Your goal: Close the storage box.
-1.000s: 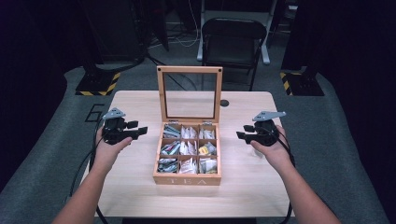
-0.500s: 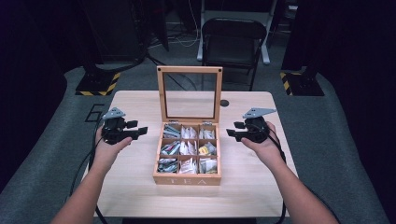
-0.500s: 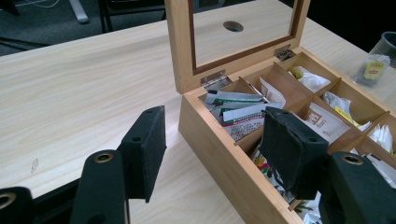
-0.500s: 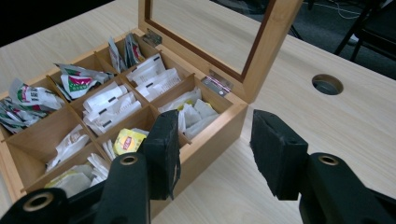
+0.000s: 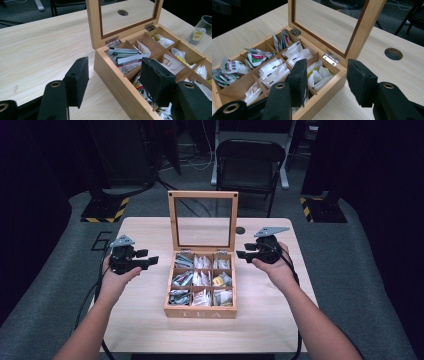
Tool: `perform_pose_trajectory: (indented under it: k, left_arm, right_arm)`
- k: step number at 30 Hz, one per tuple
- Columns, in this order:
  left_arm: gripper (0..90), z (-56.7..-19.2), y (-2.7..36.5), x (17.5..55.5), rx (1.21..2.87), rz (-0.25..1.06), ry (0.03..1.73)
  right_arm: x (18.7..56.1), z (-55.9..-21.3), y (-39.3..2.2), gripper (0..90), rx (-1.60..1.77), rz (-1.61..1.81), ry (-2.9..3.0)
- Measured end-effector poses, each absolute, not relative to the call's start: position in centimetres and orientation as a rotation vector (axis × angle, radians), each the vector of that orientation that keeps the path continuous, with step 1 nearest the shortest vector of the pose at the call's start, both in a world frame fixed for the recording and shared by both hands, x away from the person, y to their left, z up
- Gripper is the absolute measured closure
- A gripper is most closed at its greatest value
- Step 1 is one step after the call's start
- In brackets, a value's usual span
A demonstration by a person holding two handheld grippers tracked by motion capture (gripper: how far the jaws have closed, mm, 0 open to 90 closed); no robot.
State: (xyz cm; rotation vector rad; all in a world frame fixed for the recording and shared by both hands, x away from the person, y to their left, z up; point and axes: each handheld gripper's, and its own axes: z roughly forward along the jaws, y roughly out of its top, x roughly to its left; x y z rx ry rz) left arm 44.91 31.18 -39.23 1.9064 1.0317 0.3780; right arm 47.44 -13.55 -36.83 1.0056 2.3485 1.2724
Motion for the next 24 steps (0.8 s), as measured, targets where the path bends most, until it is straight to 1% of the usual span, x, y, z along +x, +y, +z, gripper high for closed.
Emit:
perform_pose_trajectory:
  k: [14, 24]
  left_arm:
    - [40.8, -39.1, 31.2, 45.0, 1.910, 0.375, 1.025]
    - [41.3, -39.3, 30.8, 45.1, 1.920, 0.369, 1.015]
  right_arm:
    - [49.1, -35.7, -12.8, 50.5, 0.995, 1.244, 2.331]
    - [51.0, -36.0, -12.1, 51.9, 1.036, 1.265, 2.318]
